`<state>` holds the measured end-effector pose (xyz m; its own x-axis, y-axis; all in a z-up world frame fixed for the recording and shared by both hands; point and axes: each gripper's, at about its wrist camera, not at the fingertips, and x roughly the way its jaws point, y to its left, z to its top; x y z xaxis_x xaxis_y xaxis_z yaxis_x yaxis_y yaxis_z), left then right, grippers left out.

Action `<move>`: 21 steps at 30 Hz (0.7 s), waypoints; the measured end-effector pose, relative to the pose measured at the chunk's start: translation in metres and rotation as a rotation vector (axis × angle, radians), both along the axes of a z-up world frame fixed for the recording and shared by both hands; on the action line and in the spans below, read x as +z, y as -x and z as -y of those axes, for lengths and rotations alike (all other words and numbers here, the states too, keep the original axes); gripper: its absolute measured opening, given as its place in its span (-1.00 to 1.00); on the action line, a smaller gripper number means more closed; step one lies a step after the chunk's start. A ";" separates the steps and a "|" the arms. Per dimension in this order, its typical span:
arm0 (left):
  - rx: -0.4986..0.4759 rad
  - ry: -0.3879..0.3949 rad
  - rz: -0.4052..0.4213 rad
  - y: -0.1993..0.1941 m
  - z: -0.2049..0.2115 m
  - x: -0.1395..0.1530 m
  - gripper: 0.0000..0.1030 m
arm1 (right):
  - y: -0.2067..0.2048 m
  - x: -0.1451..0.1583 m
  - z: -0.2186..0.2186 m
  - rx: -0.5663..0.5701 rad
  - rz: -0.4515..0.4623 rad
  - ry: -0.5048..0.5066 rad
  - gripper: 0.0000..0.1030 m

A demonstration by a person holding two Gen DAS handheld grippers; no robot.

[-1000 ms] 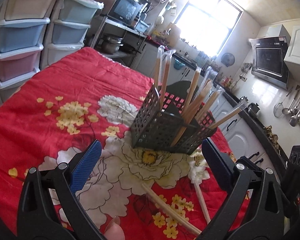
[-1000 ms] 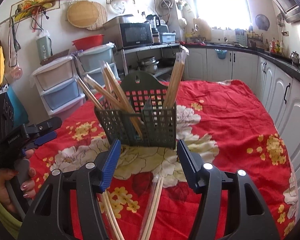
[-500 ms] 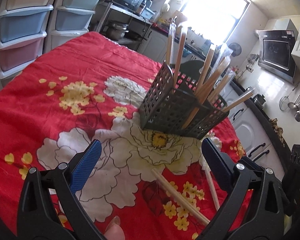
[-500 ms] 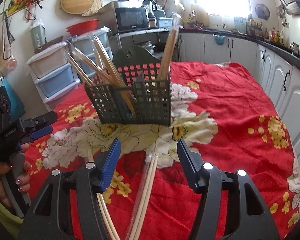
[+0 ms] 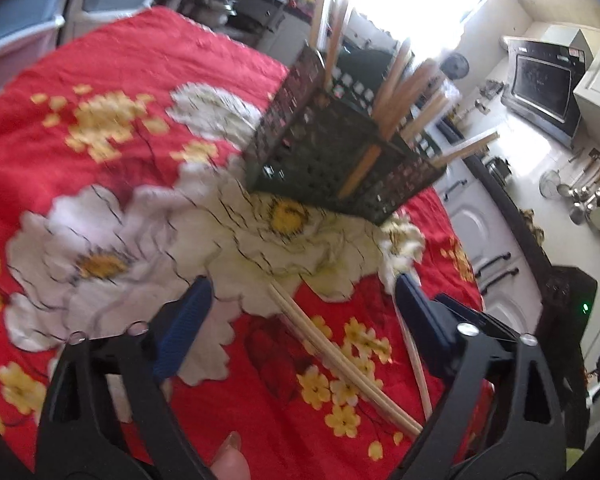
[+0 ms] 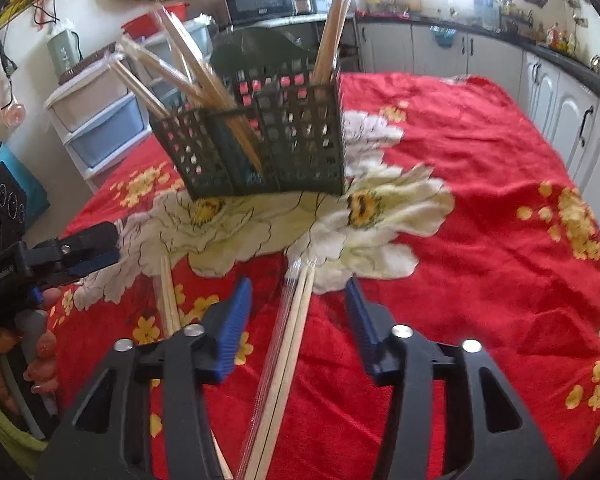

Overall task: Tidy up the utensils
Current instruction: 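Move both tools back toward the last chopsticks on the cloth, then close the right tool on wrapped chopsticks while the left tool grasps chopsticks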

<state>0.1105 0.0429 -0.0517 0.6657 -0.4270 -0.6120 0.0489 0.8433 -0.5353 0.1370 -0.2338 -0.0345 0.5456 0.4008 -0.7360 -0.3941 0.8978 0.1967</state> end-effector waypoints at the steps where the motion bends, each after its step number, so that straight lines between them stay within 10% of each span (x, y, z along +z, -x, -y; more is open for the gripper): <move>1: -0.015 0.009 -0.012 -0.001 0.003 -0.003 0.46 | -0.002 -0.004 -0.001 0.006 -0.018 -0.002 -0.27; 21: -0.060 0.043 -0.105 -0.020 0.026 -0.032 -0.27 | -0.019 -0.032 0.000 -0.009 -0.143 -0.061 -0.73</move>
